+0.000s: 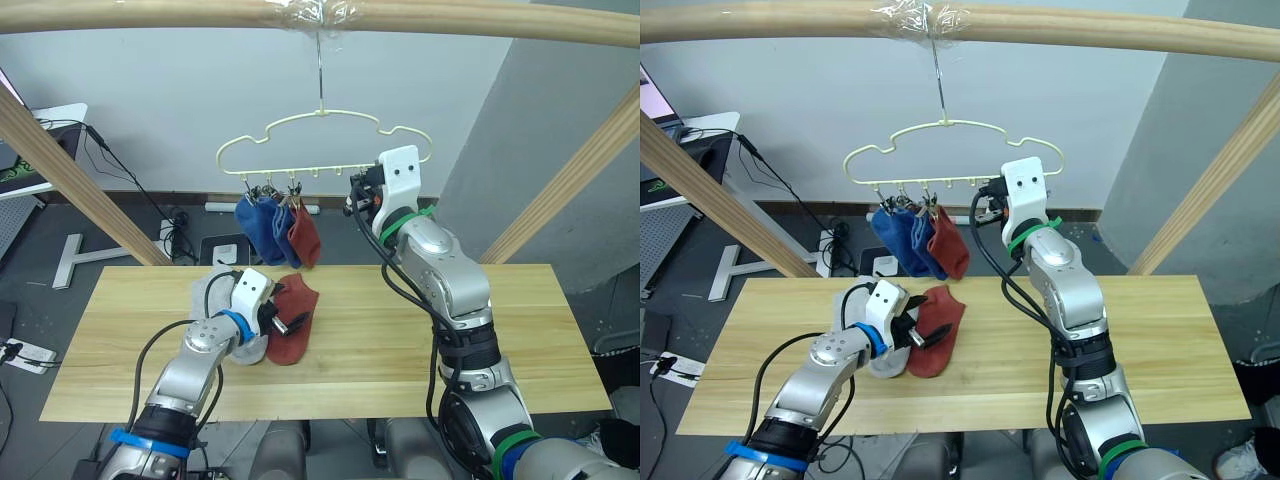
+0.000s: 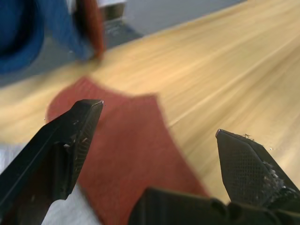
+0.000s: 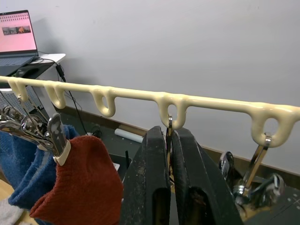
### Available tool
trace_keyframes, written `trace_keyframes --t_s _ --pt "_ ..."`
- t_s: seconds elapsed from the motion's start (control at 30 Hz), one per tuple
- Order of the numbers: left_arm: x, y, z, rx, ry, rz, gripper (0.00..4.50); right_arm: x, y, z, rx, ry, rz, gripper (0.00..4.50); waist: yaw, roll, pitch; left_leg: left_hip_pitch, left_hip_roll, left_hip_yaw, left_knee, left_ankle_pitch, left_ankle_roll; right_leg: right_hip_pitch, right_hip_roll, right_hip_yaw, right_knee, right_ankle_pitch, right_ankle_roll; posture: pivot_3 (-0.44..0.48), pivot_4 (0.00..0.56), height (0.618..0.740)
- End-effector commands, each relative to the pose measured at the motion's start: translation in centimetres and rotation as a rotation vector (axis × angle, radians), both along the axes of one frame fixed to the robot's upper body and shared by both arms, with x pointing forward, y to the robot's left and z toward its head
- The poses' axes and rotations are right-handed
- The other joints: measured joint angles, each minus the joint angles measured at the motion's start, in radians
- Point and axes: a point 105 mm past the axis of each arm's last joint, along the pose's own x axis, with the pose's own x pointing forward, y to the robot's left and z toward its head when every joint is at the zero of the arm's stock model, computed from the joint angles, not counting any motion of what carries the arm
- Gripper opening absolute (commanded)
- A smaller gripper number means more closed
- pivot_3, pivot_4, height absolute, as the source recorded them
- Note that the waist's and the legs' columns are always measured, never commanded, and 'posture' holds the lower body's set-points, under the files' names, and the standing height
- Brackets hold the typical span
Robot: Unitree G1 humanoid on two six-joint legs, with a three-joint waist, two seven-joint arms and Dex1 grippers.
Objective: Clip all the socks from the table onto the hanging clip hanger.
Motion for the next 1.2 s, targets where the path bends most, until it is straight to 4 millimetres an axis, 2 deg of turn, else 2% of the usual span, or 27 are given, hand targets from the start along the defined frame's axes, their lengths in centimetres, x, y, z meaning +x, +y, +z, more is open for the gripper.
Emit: trace_keyframes --t_s 0.03,0.17,0.27,0.6,0.7,0.8,1.0,1.2 --pt "1.2 0.4 -0.7 0.046 -0.034 0.046 4.48 -0.9 0.9 1.9 0.024 -0.061 0.039 0.00 0.000 0.000 0.000 0.000 0.000 0.000 0.000 0.000 0.000 0.000 0.000 0.000 0.000 0.000 0.000 -0.034 0.235 0.720" --pt "0.9 0.1 -2.2 0.036 0.041 0.039 4.48 -1.1 1.0 1.8 0.022 -0.058 0.041 0.00 -0.003 0.000 0.000 0.000 0.000 0.001 0.000 0.000 0.000 0.000 0.000 0.000 0.000 0.000 0.000 -0.046 0.239 0.720" --pt "0.2 -0.2 -2.9 0.038 0.079 0.001 3.88 -1.1 1.0 1.8 0.022 -0.057 0.041 0.00 -0.003 0.000 0.000 -0.001 0.000 0.001 0.000 0.000 0.000 -0.001 0.000 0.000 0.000 0.000 0.000 -0.052 0.238 0.720" --pt "-1.1 0.3 -3.7 0.007 0.152 -0.025 0.92 -1.4 1.0 1.8 0.020 -0.053 0.037 0.00 -0.004 0.000 0.000 0.000 0.000 0.001 0.000 0.000 0.000 0.000 -0.001 0.000 0.000 0.000 0.000 -0.055 0.234 0.720" --pt "-0.8 -0.7 -2.5 -0.063 0.113 -0.063 0.03 -1.4 1.1 1.8 0.020 -0.052 0.037 0.00 -0.003 0.000 0.000 0.000 0.000 0.001 0.000 0.000 0.000 0.000 -0.001 0.000 0.000 0.000 0.000 -0.055 0.234 0.720" --pt "0.4 -2.7 0.2 -0.145 0.011 -0.124 0.01 -1.4 1.0 1.8 0.022 -0.053 0.038 0.00 -0.003 0.000 0.000 0.000 0.000 0.001 0.000 0.000 0.000 0.000 -0.001 0.000 0.000 0.000 0.000 -0.060 0.231 0.720" --pt "1.7 -6.0 5.1 -0.379 -0.066 -0.195 0.01 -1.5 1.0 1.9 0.026 -0.050 0.043 0.00 -0.002 0.000 0.000 -0.002 0.000 0.000 0.002 0.000 0.000 0.000 -0.001 -0.001 0.000 0.000 0.000 -0.062 0.232 0.720" --pt "2.4 -7.9 8.1 -0.500 -0.130 -0.205 0.01 -1.6 1.2 1.7 0.042 -0.033 0.058 0.00 -0.007 0.000 0.000 -0.002 0.000 0.001 0.002 0.000 0.000 -0.001 0.000 0.000 0.000 0.000 0.000 -0.062 0.232 0.720"
